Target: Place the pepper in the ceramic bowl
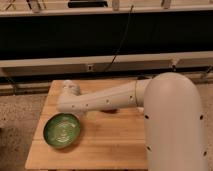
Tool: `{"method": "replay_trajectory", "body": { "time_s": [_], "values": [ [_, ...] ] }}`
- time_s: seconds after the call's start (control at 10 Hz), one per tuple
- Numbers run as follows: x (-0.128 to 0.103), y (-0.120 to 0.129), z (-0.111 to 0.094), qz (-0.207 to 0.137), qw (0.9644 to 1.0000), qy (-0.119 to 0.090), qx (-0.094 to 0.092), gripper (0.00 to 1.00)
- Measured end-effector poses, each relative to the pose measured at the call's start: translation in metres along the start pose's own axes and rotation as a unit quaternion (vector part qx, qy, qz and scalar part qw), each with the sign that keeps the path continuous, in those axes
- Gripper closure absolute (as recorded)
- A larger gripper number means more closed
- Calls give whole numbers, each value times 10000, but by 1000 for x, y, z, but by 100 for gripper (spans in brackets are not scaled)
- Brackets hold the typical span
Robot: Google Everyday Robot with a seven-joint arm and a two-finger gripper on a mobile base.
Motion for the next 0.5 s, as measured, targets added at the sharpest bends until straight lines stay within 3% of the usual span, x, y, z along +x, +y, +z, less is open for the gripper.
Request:
{"method": "replay_trajectory", "body": {
  "time_s": [0.2,0.4,0.5],
  "values": [
    [27,25,9,469,9987,-178,-84,20],
    [52,60,20,1111,9927,-397,-241,20],
    [60,75,22,1439,9878,-499,-335,20]
  ]
}}
